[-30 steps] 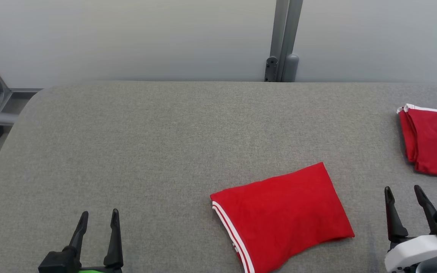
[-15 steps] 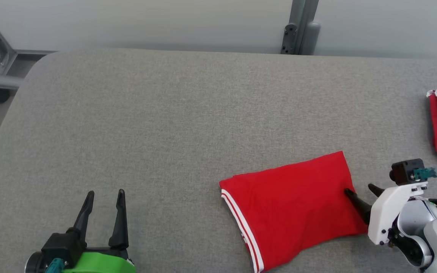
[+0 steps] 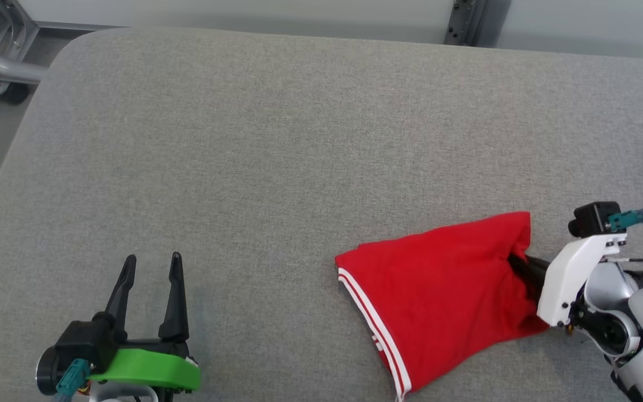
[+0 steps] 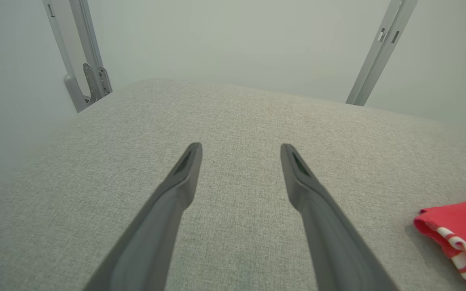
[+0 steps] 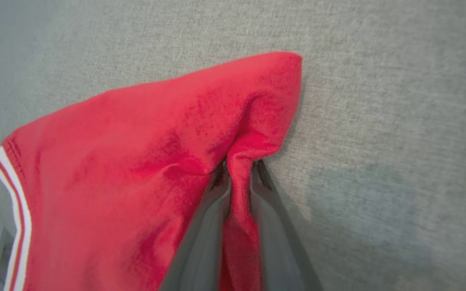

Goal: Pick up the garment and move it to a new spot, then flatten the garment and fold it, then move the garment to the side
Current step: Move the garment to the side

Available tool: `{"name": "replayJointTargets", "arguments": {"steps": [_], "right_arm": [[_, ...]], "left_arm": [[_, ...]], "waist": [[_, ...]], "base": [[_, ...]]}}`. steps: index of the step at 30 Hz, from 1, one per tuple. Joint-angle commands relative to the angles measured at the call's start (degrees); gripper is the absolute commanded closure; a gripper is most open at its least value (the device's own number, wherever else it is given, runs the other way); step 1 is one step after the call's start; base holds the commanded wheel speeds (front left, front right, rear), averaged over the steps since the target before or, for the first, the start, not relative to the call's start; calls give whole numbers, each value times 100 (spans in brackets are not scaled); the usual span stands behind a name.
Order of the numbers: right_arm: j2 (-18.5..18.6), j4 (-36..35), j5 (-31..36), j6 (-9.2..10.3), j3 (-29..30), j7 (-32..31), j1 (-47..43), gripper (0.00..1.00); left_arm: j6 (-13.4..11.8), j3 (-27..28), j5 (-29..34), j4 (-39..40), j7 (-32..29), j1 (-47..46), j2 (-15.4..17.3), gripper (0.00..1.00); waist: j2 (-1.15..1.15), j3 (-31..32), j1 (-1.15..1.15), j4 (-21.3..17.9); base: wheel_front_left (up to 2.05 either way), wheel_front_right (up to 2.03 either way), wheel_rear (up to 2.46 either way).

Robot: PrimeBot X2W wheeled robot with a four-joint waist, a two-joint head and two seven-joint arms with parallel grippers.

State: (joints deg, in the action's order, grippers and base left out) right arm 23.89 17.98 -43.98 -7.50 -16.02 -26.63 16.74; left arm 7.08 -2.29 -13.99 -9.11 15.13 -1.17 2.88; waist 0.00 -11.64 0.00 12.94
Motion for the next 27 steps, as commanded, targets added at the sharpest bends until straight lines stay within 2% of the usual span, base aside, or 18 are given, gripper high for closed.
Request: {"name": "replayJointTargets", "arguments": {"steps": [1, 6, 11, 14, 20, 27], "right_arm": [[145, -59, -103, 5, 71, 90, 199, 100], [427, -137, -162, 4, 395, 315, 913, 100], [759, -77, 204, 3, 725, 200, 1684, 100], [826, -227, 336, 3, 904, 109, 1930, 100], [891, -516, 540, 3, 1399, 61, 1978, 100], [636, -514, 1020, 3, 1980, 333, 2060, 100]], "left_arm": [[-8, -24, -21, 33, -2, -122, 4, 0], [4, 2, 30, 95, -1, -253, 4, 0], [29, -31, 117, 154, -1, -480, 4, 0], [29, -16, 132, 209, -1, -577, 4, 0], [41, -48, 256, 301, -1, -675, 18, 0], [46, -106, 288, 316, -2, -828, 237, 0]], "waist": [[0, -96, 0, -111], [0, -314, 0, -413], [0, -621, 0, -727], [0, -788, 0, -951], [0, -1046, 0, -1472], [0, -1243, 0, -1834]], "base": [[0, 0, 0], [0, 0, 0], [0, 0, 0], [0, 0, 0], [0, 0, 0], [0, 0, 0]]}}
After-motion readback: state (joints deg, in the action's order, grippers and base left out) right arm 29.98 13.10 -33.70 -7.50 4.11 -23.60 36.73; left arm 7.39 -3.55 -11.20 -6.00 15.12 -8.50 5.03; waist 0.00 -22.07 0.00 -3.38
